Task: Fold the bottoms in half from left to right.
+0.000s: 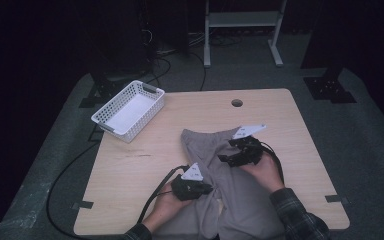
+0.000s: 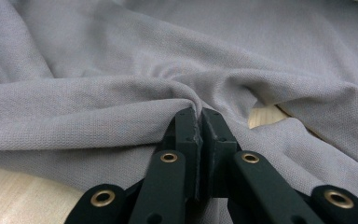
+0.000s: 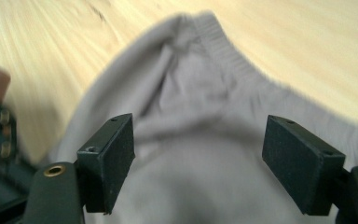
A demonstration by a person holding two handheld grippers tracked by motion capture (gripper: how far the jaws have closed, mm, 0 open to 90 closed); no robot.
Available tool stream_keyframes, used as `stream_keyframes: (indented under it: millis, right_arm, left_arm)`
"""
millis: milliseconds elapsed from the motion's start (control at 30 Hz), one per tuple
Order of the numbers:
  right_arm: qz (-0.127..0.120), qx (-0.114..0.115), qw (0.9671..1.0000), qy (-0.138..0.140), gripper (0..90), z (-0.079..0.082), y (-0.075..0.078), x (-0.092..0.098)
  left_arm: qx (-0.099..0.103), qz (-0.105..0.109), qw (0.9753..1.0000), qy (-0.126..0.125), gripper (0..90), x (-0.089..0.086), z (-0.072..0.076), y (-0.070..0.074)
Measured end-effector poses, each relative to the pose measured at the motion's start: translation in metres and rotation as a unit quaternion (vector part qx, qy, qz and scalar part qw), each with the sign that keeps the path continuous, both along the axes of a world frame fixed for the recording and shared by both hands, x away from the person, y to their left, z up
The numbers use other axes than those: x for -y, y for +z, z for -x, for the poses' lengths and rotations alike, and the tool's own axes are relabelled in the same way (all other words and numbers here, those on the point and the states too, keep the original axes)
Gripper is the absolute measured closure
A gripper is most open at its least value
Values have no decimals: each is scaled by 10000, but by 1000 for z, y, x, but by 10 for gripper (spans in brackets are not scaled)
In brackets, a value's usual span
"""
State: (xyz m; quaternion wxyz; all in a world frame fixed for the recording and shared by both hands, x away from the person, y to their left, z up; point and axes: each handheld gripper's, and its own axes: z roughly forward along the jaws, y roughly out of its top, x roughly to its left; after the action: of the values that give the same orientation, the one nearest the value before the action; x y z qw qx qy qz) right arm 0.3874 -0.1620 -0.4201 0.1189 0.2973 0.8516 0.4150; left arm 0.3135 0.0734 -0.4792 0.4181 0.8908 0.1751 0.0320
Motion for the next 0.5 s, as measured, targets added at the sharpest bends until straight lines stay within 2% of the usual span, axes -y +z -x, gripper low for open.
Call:
stream_keyframes:
  millis: [100,233,300,500]
  right_arm:
    - [19,82,9999,90,243,-14,6,-16]
    - [135,126,9997,159,273,-33,7,-32]
    - [187,76,9997,167,288,-40,6,-39]
    - [23,-142,9997,210,310,-56,-1,-56]
  left_arm:
    - [41,-43,10000,-31,864,0,0,0]
    - [30,16,10000,-8,864,-1,0,-1]
    - [32,11,10000,-8,864,0,0,-1]
    - [-14,15,10000,-14,864,-1,-1,0]
